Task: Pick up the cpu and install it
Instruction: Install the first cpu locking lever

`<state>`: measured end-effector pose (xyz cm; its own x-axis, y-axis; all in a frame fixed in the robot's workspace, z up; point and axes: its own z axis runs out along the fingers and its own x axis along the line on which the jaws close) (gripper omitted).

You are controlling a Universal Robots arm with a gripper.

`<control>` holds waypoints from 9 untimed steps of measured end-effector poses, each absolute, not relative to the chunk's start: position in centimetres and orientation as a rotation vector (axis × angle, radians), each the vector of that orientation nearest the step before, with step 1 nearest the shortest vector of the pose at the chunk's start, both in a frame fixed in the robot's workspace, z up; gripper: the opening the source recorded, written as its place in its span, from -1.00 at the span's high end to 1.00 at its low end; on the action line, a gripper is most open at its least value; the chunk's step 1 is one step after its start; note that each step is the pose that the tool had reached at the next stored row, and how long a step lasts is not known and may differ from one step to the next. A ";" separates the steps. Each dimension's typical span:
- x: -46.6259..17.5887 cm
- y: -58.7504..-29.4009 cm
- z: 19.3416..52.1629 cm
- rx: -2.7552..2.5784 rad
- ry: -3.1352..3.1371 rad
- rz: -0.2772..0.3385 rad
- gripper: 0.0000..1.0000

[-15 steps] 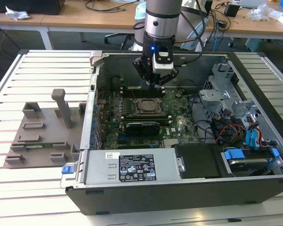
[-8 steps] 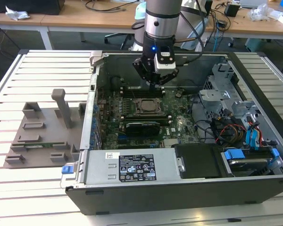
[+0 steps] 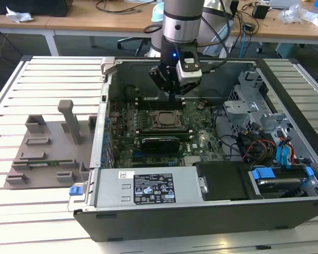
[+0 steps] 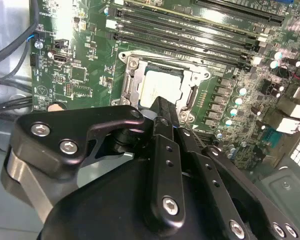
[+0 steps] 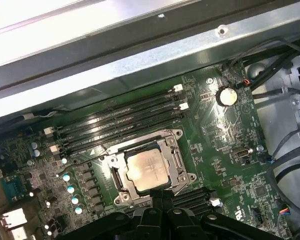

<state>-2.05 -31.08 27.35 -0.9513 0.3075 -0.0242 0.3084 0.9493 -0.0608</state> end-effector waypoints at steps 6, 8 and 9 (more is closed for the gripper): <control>-2.0 -31.1 27.4 0.347 3.103 -0.099 0.79; -2.0 -31.1 27.4 0.335 3.104 -0.099 0.79; -2.0 -31.1 27.4 0.328 3.105 -0.099 0.79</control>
